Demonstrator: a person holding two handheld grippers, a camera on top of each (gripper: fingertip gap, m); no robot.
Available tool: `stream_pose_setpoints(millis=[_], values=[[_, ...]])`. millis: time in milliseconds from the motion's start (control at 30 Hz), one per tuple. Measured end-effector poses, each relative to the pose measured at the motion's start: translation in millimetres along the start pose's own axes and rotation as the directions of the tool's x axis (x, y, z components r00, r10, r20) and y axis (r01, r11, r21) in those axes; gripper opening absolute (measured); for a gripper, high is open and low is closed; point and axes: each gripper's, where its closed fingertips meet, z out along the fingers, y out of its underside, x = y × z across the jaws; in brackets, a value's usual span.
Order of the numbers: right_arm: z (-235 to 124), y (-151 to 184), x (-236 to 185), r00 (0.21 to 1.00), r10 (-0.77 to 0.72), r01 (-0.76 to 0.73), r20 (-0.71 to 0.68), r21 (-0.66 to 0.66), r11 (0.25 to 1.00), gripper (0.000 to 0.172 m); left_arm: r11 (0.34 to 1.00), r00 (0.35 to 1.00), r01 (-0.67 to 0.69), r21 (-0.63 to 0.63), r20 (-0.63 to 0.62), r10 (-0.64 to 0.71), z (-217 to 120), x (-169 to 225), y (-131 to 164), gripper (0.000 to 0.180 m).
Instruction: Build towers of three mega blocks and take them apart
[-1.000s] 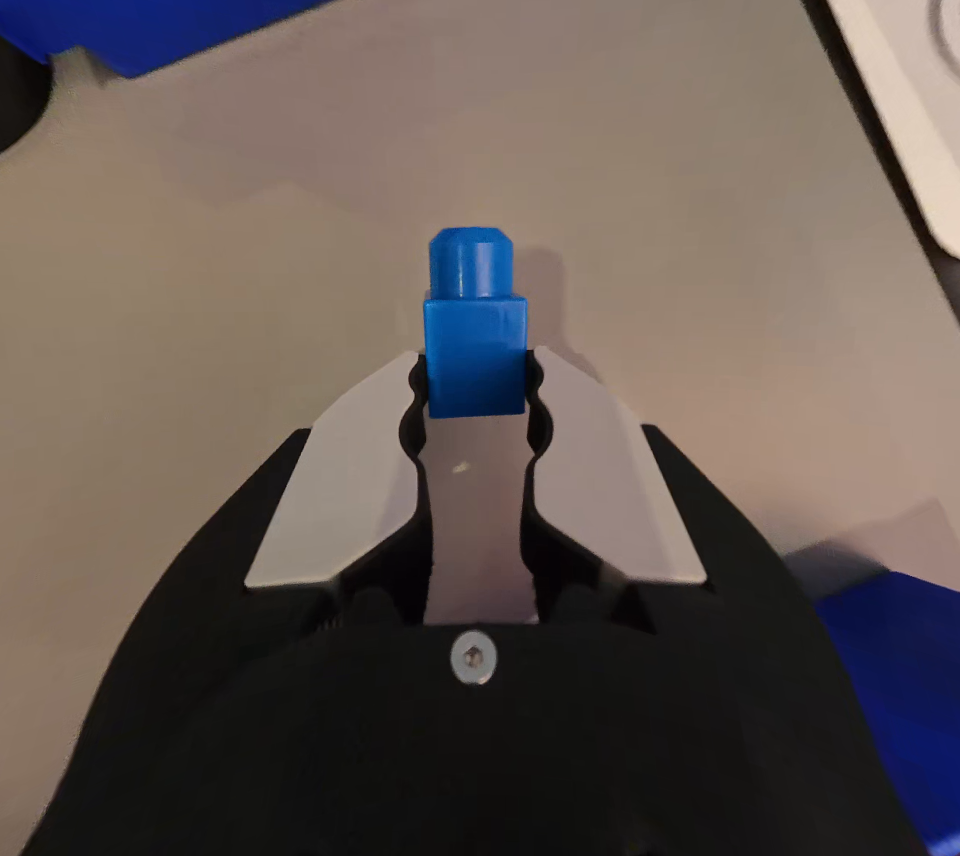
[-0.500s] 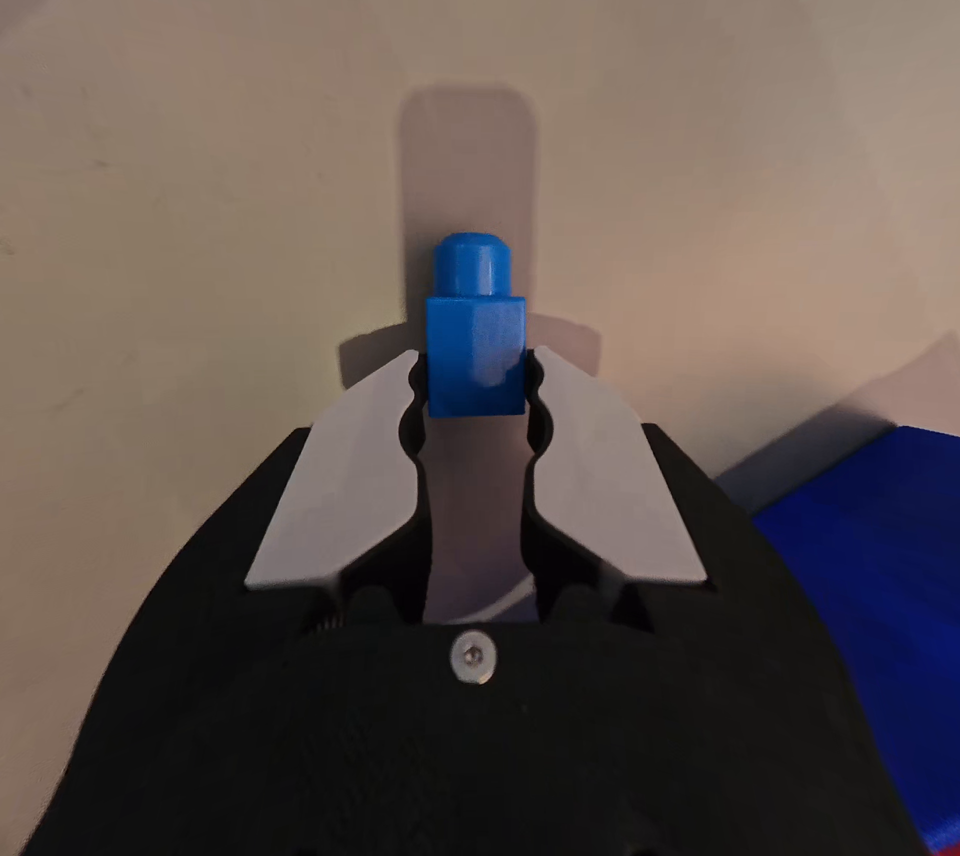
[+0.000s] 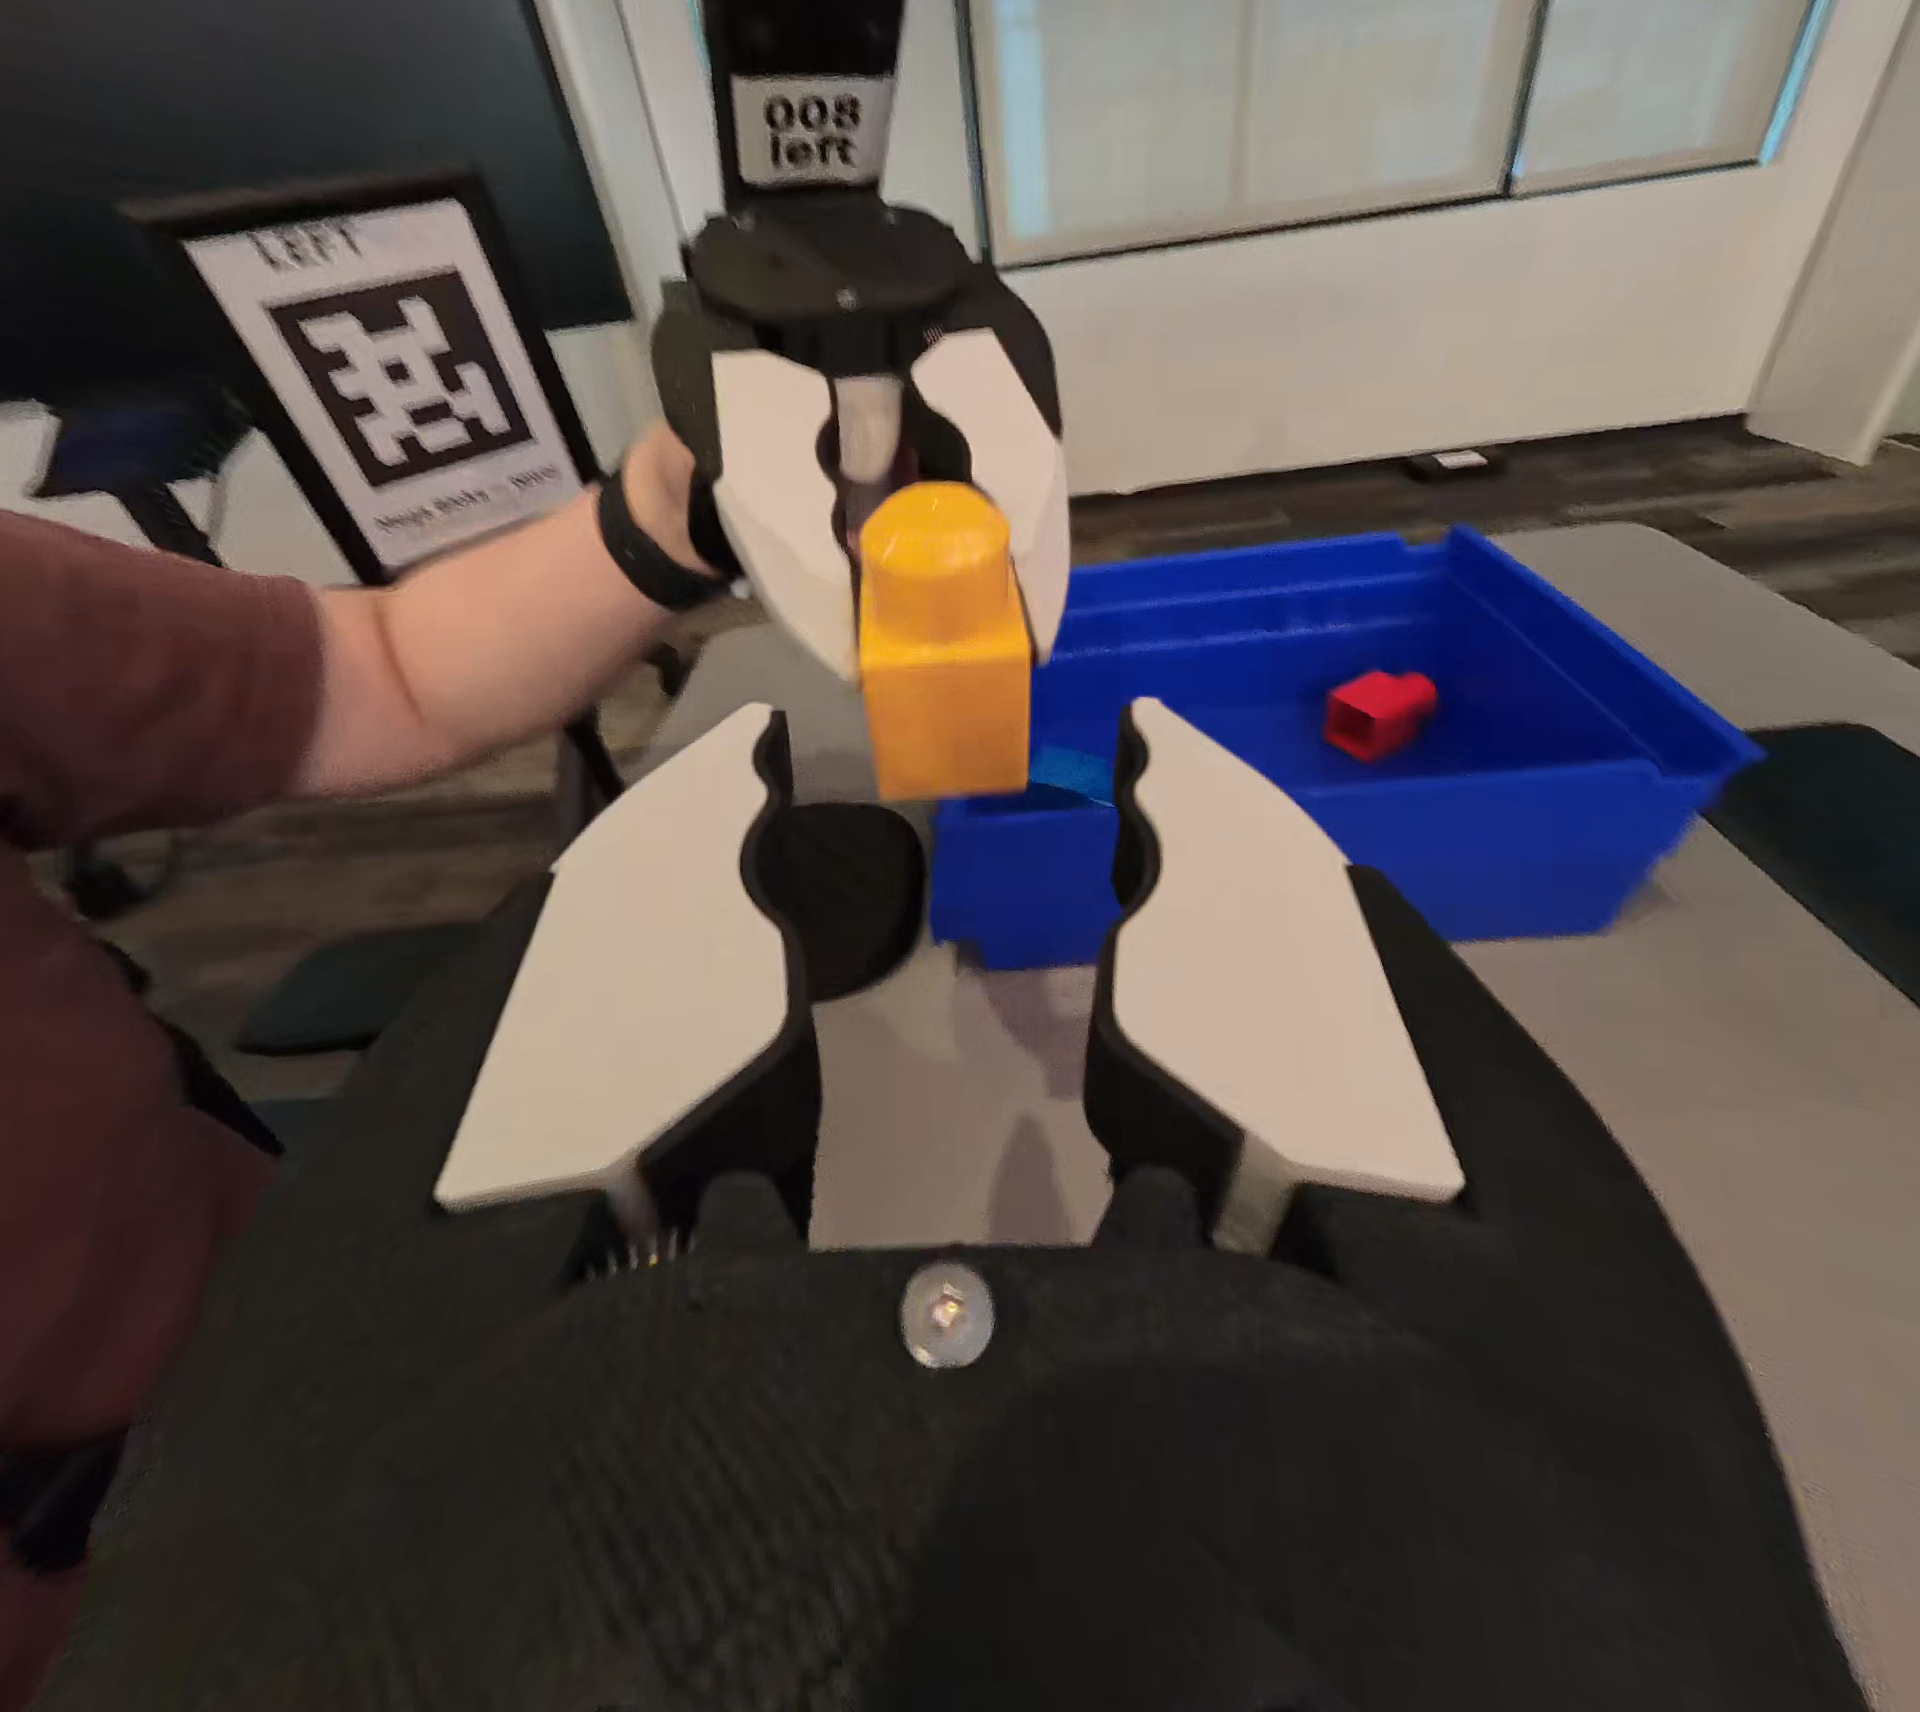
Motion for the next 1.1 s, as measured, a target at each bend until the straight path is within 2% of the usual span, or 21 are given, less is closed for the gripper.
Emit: stream_pose_setpoints(millis=[67, 133, 167, 233, 300, 367, 400, 467, 500, 567, 633, 767, 800, 833, 900, 967, 1033, 1100], values=[[-1, 3, -6, 0.999, 0.020, -0.019, 0.038, -0.020, 1.000, 0.058, 0.999, 0.999, 0.003, 0.039, -0.042, -0.002, 13, 11, -8, 0.034], [-6, 8, -7, 0.999, 0.005, -0.002, 0.047, -0.069, 0.998, 0.036, 0.999, 0.999, 0.013, 0.040, -0.040, -0.011, 17, 11, -10, 0.036], [-11, 10, 2, 1.000, -0.009, 0.008, -0.005, -0.105, 0.994, 0.034, 0.999, 1.000, 0.025, 0.046, -0.018, -0.024, 14, 7, -11, 0.043], [-25, 15, 19, 0.995, -0.016, -0.002, -0.095, -0.184, 0.983, 0.034, 0.999, 0.996, 0.034, 0.022, 0.078, -0.036, -5, -12, -5, 0.047], [-47, 33, 44, 0.971, 0.016, -0.093, -0.238, -0.316, 0.944, 0.034, 0.987, 0.966, 0.056, -0.149, 0.257, -0.016, -34, -44, 33, 0.051], [-79, 68, 69, 0.920, -0.026, -0.199, -0.392, -0.522, 0.829, 0.034, 0.924, 0.907, 0.153, -0.351, 0.421, 0.009, -66, -75, 88, 0.056], [-97, 87, 78, 0.894, -0.065, -0.252, -0.443, -0.618, 0.745, 0.034, 0.881, 0.894, 0.222, -0.417, 0.449, -0.013, -76, -82, 115, 0.058], [-124, 122, 88, 0.856, -0.083, -0.373, -0.511, -0.719, 0.586, 0.034, 0.792, 0.863, 0.354, -0.498, 0.500, -0.071, -89, -93, 160, 0.059], [-131, 136, 90, 0.844, -0.056, -0.428, -0.534, -0.732, 0.531, 0.034, 0.743, 0.842, 0.402, -0.535, 0.534, -0.071, -94, -100, 179, 0.059], [-133, 156, 89, 0.828, 0.006, -0.501, -0.561, -0.735, 0.456, 0.034, 0.654, 0.830, 0.458, -0.602, 0.552, -0.073, -97, -106, 207, 0.062], [-139, 172, 94, 0.809, -0.022, -0.534, -0.588, -0.749, 0.392, 0.034, 0.590, 0.822, 0.492, -0.640, 0.565, -0.073, -95, -111, 223, 0.062], [-145, 185, 98, 0.784, -0.056, -0.567, -0.619, -0.749, 0.342, 0.034, 0.463, 0.809, 0.526, -0.713, 0.588, -0.013, -99, -122, 247, 0.057], [-147, 188, 98, 0.784, -0.061, -0.568, -0.618, -0.753, 0.331, 0.034, 0.456, 0.812, 0.527, -0.717, 0.583, -0.022, -95, -122, 250, 0.051], [-148, 190, 98, 0.785, -0.063, -0.568, -0.616, -0.757, 0.322, 0.034, 0.456, 0.821, 0.524, -0.719, 0.568, -0.047, -91, -120, 251, 0.036], [-148, 192, 98, 0.787, -0.048, -0.573, -0.615, -0.757, 0.314, 0.035, 0.463, 0.818, 0.525, -0.715, 0.574, -0.042, -92, -123, 250, 0.036], [-145, 187, 98, 0.785, -0.019, -0.577, -0.619, -0.742, 0.342, 0.038, 0.498, 0.794, 0.526, -0.690, 0.607, 0.003, -102, -132, 244, 0.036], [-143, 174, 101, 0.781, -0.010, -0.569, -0.625, -0.717, 0.403, 0.040, 0.581, 0.771, 0.533, -0.615, 0.636, -0.035, -106, -135, 225, 0.035], [-139, 152, 105, 0.791, -0.026, -0.521, -0.611, -0.695, 0.496, 0.044, 0.721, 0.781, 0.499, -0.480, 0.610, -0.135, -98, -129, 186, 0.035]])
